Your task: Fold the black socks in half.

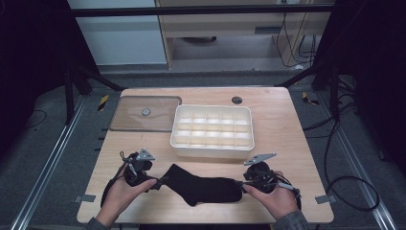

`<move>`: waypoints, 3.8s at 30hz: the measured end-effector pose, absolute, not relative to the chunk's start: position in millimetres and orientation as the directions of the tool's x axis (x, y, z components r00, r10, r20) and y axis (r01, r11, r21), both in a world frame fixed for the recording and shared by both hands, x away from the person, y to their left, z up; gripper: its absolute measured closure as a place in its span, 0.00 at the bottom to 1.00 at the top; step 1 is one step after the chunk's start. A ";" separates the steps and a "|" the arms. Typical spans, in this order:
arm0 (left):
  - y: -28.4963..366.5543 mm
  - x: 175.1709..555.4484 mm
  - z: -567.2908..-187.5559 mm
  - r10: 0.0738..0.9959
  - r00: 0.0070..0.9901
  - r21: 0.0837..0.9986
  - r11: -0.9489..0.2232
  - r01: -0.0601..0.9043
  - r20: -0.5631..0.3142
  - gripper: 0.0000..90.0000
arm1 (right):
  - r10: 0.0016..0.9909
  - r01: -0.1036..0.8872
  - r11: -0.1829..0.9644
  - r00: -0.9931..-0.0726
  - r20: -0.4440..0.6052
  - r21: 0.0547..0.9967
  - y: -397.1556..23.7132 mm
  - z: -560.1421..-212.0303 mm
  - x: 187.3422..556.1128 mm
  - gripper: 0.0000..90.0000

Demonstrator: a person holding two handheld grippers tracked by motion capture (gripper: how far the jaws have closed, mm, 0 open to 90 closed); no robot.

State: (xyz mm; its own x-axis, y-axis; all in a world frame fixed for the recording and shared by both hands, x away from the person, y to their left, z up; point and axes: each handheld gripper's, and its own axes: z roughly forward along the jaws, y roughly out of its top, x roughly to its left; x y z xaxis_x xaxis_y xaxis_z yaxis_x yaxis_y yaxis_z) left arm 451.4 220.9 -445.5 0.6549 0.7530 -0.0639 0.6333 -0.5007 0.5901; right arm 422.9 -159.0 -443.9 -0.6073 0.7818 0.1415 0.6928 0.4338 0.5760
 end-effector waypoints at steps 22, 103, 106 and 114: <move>201.5 466.2 -464.6 0.739 0.671 0.484 -0.565 0.668 -0.064 0.49 | 0.770 0.716 0.491 -0.623 0.137 0.496 -145.6 -465.9 431.8 0.92; 198.2 441.2 -393.2 0.622 0.778 0.524 -0.635 0.567 -0.088 0.88 | 0.674 0.668 0.537 -0.707 0.213 0.515 -70.6 -467.6 457.7 0.96; 179.5 440.7 -399.5 0.601 0.795 0.515 -0.655 0.553 -0.089 0.88 | 0.670 0.664 0.537 -0.710 0.215 0.520 -72.2 -467.3 459.4 0.96; 162.0 441.5 -410.9 0.577 0.811 0.501 -0.676 0.540 -0.095 0.88 | 0.682 0.661 0.519 -0.703 0.203 0.542 -81.1 -456.8 456.0 0.64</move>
State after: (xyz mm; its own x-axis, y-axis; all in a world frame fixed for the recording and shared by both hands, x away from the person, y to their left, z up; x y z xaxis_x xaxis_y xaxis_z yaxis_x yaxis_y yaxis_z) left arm 441.5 162.0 -410.9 0.8111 0.5771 -0.0953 0.5399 -0.6762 0.5013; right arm 456.0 -81.1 -456.8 -0.7026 0.6820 0.2030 0.6606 0.5192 0.5423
